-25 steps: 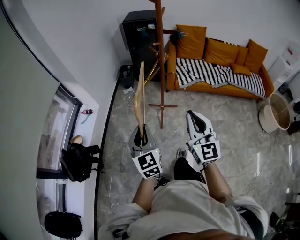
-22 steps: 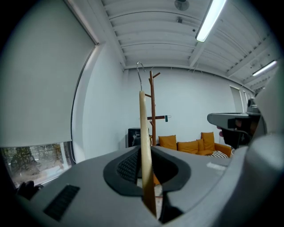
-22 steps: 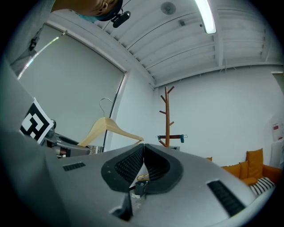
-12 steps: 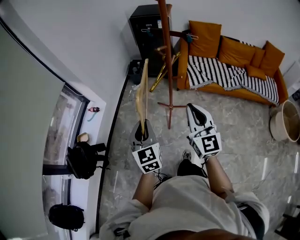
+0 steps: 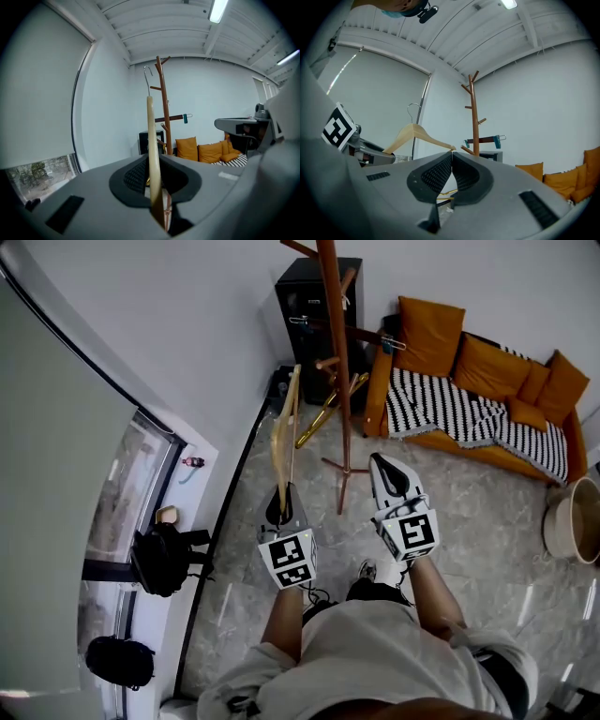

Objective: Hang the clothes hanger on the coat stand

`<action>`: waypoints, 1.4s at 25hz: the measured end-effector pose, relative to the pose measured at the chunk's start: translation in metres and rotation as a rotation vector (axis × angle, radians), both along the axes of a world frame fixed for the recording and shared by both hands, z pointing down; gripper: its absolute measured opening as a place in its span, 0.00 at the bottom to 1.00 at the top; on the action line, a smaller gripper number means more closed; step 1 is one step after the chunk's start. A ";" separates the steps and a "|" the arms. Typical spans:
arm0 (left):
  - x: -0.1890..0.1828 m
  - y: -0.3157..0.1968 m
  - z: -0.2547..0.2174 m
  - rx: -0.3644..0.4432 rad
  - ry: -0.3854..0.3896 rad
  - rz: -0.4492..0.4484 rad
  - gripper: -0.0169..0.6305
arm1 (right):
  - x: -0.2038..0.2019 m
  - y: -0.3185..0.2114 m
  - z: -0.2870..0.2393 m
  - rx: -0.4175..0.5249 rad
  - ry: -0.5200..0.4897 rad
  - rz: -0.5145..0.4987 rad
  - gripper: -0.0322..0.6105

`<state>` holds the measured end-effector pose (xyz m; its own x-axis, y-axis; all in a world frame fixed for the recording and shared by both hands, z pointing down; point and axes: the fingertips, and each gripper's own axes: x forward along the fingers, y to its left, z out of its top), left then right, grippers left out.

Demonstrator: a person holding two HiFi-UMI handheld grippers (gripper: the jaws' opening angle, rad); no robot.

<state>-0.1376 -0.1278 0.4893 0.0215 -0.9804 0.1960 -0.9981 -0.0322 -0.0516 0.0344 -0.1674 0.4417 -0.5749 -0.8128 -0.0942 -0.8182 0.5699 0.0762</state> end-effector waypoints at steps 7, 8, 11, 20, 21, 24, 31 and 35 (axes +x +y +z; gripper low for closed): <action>0.007 -0.011 0.004 -0.025 -0.013 -0.054 0.11 | 0.010 -0.017 0.003 -0.047 -0.006 -0.053 0.06; 0.006 -0.014 0.003 -0.029 -0.019 -0.058 0.11 | 0.010 -0.019 0.003 -0.050 -0.009 -0.054 0.06; 0.002 -0.022 0.000 -0.026 -0.030 -0.073 0.11 | 0.011 -0.025 0.008 -0.034 -0.026 -0.064 0.06; -0.007 -0.059 -0.013 -0.001 -0.055 -0.077 0.11 | 0.014 -0.056 0.012 -0.065 -0.011 -0.041 0.06; -0.010 -0.064 -0.015 0.003 -0.056 -0.075 0.11 | 0.013 -0.060 0.012 -0.057 -0.011 -0.041 0.06; -0.016 -0.083 -0.026 0.015 -0.056 -0.071 0.11 | 0.008 -0.075 0.006 -0.043 -0.002 -0.039 0.06; -0.041 -0.132 -0.068 0.042 -0.109 -0.050 0.11 | -0.004 -0.113 -0.005 -0.010 -0.015 -0.018 0.06; -0.056 -0.160 -0.097 0.041 -0.160 -0.022 0.11 | -0.006 -0.127 -0.011 -0.036 -0.016 -0.005 0.06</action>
